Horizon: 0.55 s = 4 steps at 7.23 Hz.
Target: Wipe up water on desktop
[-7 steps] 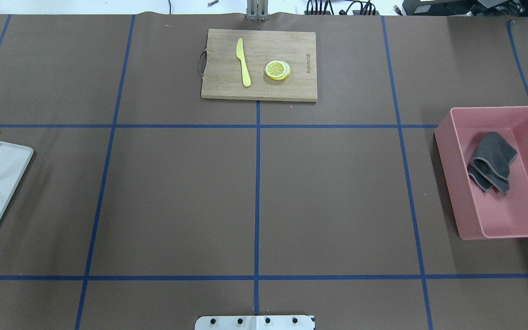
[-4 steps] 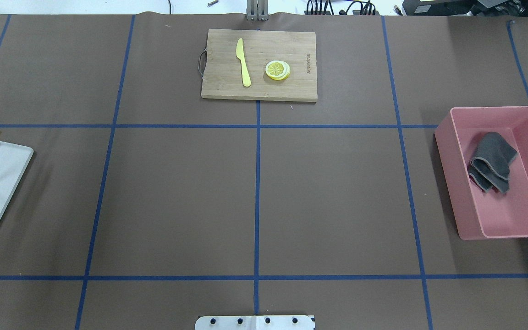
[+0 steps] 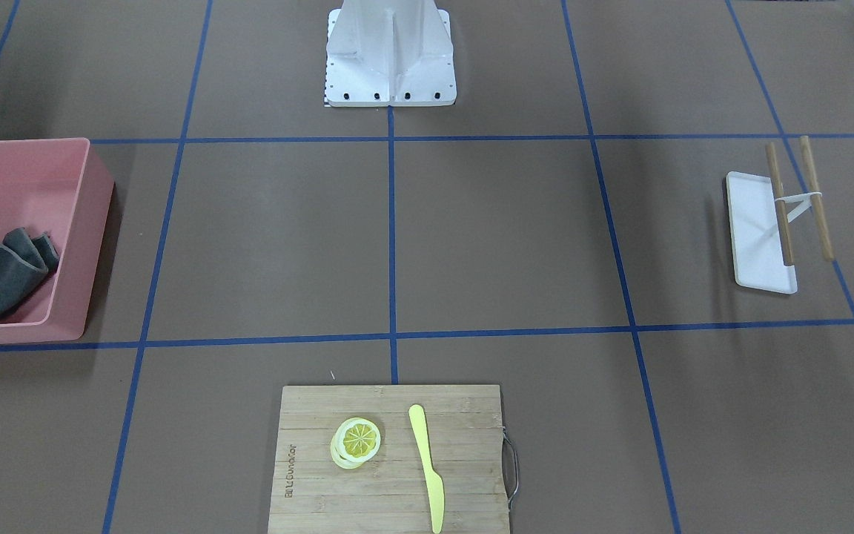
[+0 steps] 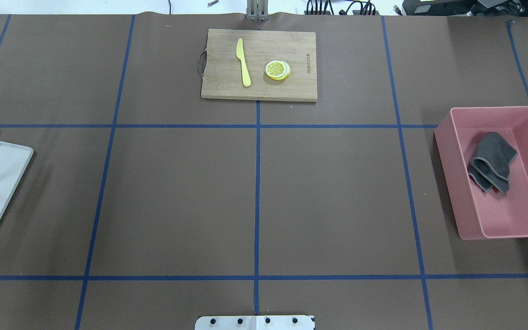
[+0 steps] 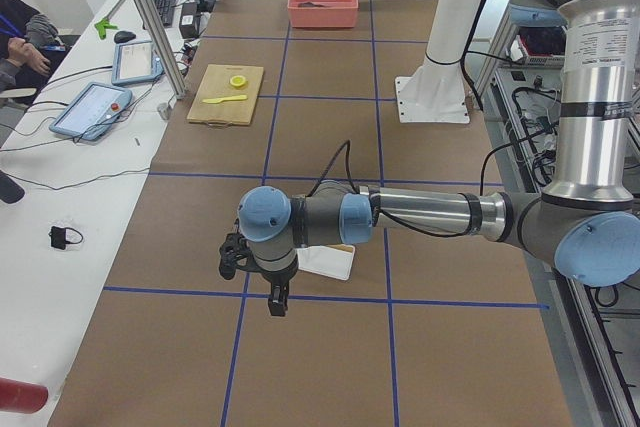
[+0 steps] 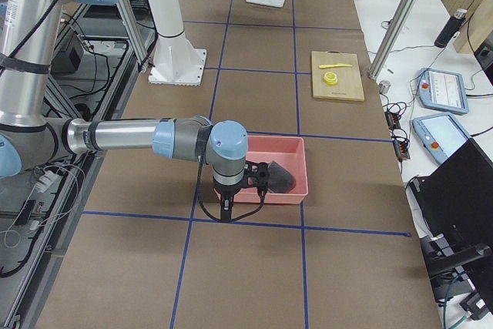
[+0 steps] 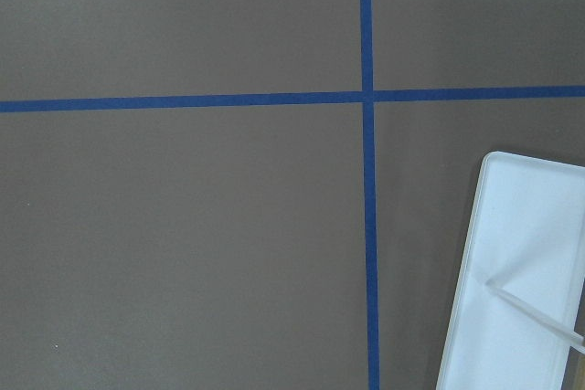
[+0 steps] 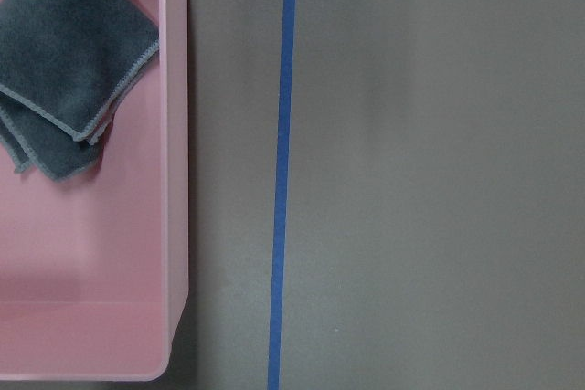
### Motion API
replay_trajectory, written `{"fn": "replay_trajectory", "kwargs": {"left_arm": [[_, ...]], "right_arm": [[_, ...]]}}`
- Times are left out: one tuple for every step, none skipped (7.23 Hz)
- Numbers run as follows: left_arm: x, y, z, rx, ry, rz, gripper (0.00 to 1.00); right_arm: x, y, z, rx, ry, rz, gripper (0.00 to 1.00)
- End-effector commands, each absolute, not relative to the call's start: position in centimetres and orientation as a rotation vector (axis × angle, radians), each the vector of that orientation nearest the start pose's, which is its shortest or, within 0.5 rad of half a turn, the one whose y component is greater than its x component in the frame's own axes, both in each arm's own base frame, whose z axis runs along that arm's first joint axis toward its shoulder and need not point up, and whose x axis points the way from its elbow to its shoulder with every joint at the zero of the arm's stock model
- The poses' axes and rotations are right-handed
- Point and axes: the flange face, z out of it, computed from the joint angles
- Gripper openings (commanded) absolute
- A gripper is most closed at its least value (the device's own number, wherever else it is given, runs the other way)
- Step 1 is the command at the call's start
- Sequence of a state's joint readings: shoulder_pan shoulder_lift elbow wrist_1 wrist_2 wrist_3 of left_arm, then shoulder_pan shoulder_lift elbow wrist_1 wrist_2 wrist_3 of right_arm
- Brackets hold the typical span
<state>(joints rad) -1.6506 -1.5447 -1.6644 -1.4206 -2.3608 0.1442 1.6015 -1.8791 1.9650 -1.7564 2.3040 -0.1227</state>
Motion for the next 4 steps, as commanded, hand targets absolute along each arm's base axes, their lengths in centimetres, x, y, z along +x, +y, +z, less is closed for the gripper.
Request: {"fn": "replay_trajectory", "kwargs": {"left_arm": [[-10.01,-46.72,63.98,0.009,0.793,0.028,0.99],[-10.01,-46.7,64.2,0.004,0.794,0.026,0.99],[-10.01,-46.7,64.2,0.004,0.794,0.026,0.99],[-10.01,-46.71,64.18,0.006,0.794,0.026,0.99]], "right_arm": [[7.75,-35.14,61.74,-0.039,-0.738,-0.051,1.0],[7.75,-35.14,61.74,-0.039,-0.738,-0.051,1.0],[7.75,-35.14,61.74,-0.039,-0.738,-0.051,1.0],[7.75,-35.14,61.74,-0.039,-0.738,-0.051,1.0]]}}
